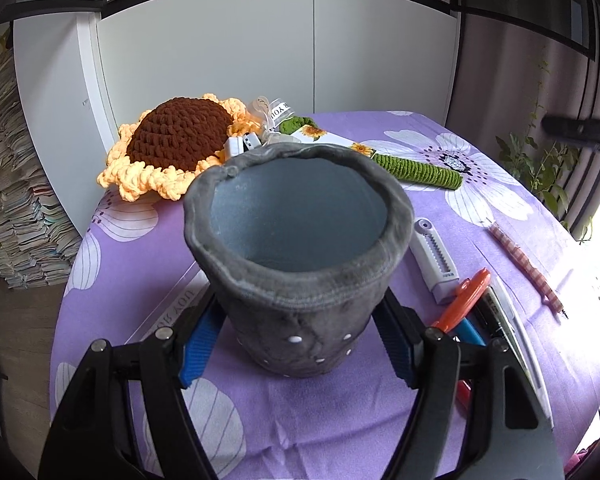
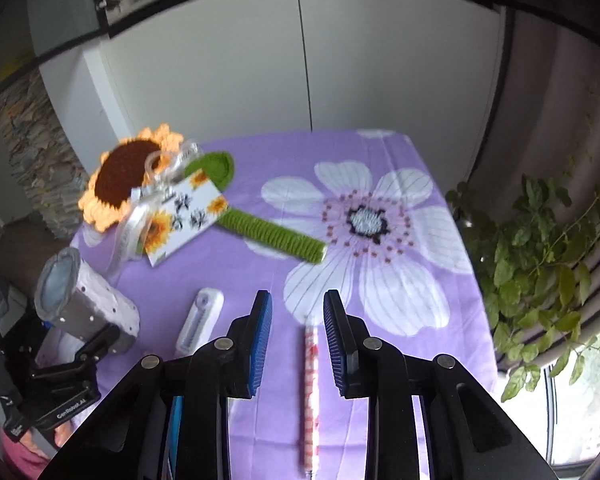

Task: Organize stationery
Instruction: 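Grasp the pink patterned pen with the right gripper and lift it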

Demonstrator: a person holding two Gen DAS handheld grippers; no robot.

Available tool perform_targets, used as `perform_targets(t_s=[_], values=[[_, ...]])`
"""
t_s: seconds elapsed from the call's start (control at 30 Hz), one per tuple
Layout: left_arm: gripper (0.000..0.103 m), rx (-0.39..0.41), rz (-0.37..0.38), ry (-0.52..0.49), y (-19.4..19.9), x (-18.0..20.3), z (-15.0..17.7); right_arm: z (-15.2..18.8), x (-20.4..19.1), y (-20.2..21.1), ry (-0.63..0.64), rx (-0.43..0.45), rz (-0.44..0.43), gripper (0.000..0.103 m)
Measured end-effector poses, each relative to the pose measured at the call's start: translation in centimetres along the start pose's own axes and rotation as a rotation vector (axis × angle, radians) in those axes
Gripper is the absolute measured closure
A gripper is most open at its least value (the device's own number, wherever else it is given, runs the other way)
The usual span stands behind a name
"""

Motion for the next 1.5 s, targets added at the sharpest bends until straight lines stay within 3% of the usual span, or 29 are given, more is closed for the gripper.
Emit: perform_targets(t_s=[0.03,0.07,0.1,0.13,0.17,0.2,0.23,0.3,0.43,0.6,0.8,0.87,0.9,0.93,1.13,1.27,1.37,1.5], values=[[0.031,-0.003,-0.001,0.001,-0.1,0.0,0.0,-0.9,0.4,2.0,-0.001,0.111,0.022,0.072],[0.031,-0.004,-0.001,0.000,-0.1,0.0,0.0,-1.7,0.7,3.9,0.000,0.216,0.040,0.049],[0.031,-0.003,-0.002,0.000,-0.1,0.0,0.0,-2.3,0.8,5.6,0.013,0.329,0.040,0.010],[0.031,-0.003,-0.003,0.000,-0.1,0.0,0.1,-2.8,0.6,6.9,0.032,0.420,0.034,0.000],[0.031,-0.003,-0.003,0.000,-0.1,0.0,0.1,-2.9,0.6,7.5,0.048,0.444,0.045,0.000],[0.031,-0.003,-0.003,0.000,-0.1,0.0,0.1,-3.1,0.2,6.9,0.074,0.380,0.041,0.000],[0.031,-0.003,-0.003,0.000,-0.1,0.0,0.1,-2.9,-0.2,5.9,0.100,0.301,0.030,0.002],[0.031,-0.002,-0.003,0.000,-0.1,0.0,0.1,-2.5,-0.4,4.5,0.121,0.222,0.044,0.010],[0.031,-0.003,-0.003,-0.001,-0.1,-0.1,0.0,-0.6,-0.6,1.6,0.125,0.077,0.021,0.011],[0.031,-0.003,-0.003,0.000,-0.1,0.0,0.0,0.8,-0.7,-0.2,0.137,0.018,0.002,0.056],[0.031,-0.003,-0.003,0.000,0.0,0.0,0.0,1.5,-0.6,-2.0,0.080,-0.014,-0.041,0.058],[0.031,-0.003,-0.004,-0.001,0.0,0.0,0.0,2.0,-1.1,-2.9,0.089,-0.060,-0.075,0.060],[0.031,-0.003,-0.004,-0.001,0.0,0.0,0.0,2.5,-1.4,-3.4,0.108,-0.096,-0.083,0.070],[0.031,-0.003,-0.004,-0.002,0.0,-0.1,0.0,3.0,-1.8,-3.9,0.131,-0.125,-0.089,0.073],[0.031,-0.003,-0.004,-0.002,0.0,-0.1,0.0,5.3,-2.0,-6.6,0.141,-0.259,-0.080,0.076],[0.031,-0.003,-0.004,-0.002,0.0,-0.1,0.0,5.8,-1.6,-7.2,0.133,-0.280,-0.075,0.076],[0.031,-0.003,-0.004,-0.002,0.0,-0.1,0.0,6.0,-1.9,-7.6,0.145,-0.296,-0.086,0.091],[0.031,-0.003,-0.004,-0.001,0.0,-0.1,0.0,5.9,-1.7,-8.0,0.143,-0.303,-0.081,0.092]])
Point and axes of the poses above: each gripper's, at about its wrist camera, not at the fingertips, and y roughly against the way its jaws point, x to its right, z to its underside, the point moved 9 cm from there along -y, roughly the way its jaws point, and after that the axes turned 14 degrees about y, right-handed, at the moved point
